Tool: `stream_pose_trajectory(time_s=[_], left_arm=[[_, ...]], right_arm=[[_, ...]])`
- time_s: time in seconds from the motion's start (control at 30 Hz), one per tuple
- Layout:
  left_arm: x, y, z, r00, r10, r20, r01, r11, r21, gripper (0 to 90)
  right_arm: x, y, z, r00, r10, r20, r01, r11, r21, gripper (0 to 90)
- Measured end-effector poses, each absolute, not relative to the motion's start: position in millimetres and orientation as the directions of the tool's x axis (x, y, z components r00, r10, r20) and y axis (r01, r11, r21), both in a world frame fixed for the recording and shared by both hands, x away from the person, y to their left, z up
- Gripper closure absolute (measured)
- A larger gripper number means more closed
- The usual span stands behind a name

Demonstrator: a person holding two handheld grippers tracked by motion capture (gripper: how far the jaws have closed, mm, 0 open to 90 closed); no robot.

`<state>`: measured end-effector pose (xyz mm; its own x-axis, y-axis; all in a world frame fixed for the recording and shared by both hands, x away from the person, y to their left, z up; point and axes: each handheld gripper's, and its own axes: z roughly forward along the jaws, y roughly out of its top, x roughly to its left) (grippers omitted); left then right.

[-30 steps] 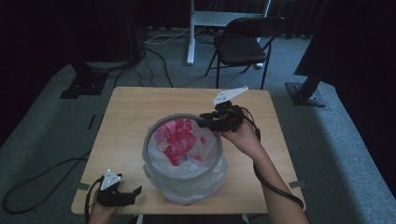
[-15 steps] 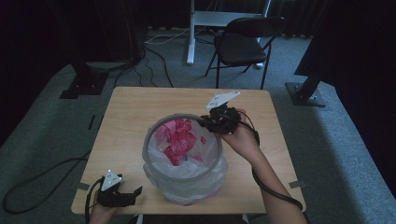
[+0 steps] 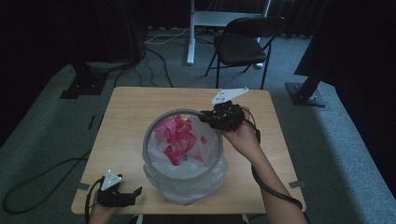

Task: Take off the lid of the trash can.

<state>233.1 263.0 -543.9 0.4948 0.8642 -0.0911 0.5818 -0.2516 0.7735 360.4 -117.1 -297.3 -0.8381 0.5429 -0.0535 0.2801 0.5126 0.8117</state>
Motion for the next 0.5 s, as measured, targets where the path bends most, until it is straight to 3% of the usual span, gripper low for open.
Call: stream_pose_trajectory(time_s=[0.13,0.5], left_arm=[[233,263,-544,0.494,0.864,-0.096,0.582,-0.247,0.775,0.6],[233,263,-544,0.494,0.864,-0.099,0.584,-0.246,0.773,0.6]], right_arm=[[358,-121,-288,-0.839,0.543,-0.032,0.276,0.477,0.834,81.0],[360,-135,-275,-0.853,0.494,0.166,0.356,0.319,0.879,82.1]])
